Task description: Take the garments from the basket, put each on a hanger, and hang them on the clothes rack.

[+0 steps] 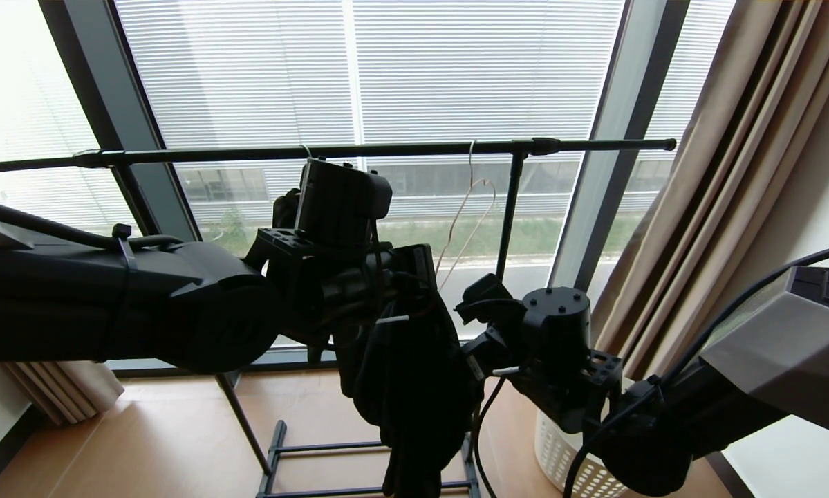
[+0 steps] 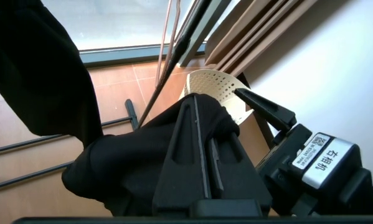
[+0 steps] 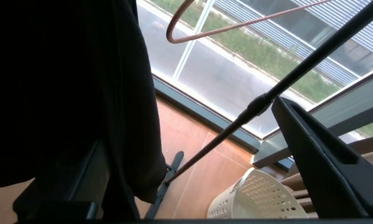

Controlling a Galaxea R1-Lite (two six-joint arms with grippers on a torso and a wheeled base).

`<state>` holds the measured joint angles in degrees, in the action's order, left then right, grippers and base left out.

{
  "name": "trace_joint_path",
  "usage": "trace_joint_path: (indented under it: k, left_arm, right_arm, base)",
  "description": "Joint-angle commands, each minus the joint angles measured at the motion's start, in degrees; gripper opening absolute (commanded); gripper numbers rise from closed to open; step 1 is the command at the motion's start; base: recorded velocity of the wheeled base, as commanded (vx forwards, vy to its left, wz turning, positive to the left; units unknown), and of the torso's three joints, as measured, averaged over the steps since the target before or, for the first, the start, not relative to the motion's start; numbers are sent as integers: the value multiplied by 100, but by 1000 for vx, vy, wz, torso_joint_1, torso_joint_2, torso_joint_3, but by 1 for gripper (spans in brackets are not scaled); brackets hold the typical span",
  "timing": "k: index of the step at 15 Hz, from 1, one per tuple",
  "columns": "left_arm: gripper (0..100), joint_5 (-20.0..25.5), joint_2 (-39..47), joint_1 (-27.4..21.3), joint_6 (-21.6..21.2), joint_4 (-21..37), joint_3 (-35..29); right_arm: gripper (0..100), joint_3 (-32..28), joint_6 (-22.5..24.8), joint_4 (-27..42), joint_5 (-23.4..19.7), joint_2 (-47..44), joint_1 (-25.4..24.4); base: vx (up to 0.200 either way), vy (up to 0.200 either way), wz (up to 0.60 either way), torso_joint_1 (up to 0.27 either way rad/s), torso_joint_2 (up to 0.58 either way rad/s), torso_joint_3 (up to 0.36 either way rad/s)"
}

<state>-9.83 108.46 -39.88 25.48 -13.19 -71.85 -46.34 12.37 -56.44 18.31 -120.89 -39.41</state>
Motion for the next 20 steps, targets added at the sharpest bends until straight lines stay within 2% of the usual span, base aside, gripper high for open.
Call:
trace_joint_path:
  k: [1,6,13,15,20]
  left_arm:
    - [0,-2,-9,6,1,1,-4]
    - [0,-2,0,59,1,1,-4]
    - [0,7,-9,94,1,1,-4]
    - [0,16,0,164,-34,1,4]
    - [0,16,26,156,-43,-8,-22]
  right_arm:
    - [100,72,2,-16,-126,40,13]
    - [100,283,19,-16,-346,277,83]
    - [100,362,19,-16,-354,330,136]
    - [100,459,28,-16,-557,409,206]
    - [100,547,143,-16,-645,330,188]
  base:
    - [0,0,0,0,0,0]
    - [0,0,0,0,0,0]
    - [0,0,0,0,0,0]
    - [0,0,0,0,0,0]
    - [0,0,0,0,0,0]
